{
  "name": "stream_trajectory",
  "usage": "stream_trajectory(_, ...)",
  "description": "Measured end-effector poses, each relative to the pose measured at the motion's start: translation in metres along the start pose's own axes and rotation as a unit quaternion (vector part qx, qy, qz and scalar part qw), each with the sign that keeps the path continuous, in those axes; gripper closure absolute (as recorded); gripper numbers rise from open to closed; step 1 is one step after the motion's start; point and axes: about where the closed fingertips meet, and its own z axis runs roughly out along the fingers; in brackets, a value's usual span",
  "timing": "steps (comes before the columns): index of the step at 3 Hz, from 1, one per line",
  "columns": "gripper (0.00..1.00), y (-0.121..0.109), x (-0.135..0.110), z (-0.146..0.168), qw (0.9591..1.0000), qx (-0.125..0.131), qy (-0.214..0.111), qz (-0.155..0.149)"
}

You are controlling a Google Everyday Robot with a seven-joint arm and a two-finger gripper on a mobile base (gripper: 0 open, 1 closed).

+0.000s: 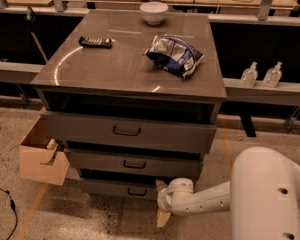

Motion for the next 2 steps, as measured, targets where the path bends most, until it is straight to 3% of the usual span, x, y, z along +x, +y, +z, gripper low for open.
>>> stream_trajectory(1,0.0,0.034,0.002,0.016,0.9964,-0.058,-0.023,-0.058)
stream_trajectory(2,0.0,0.049,-0.005,0.022,0.9917,-0.089,-0.037,-0.085)
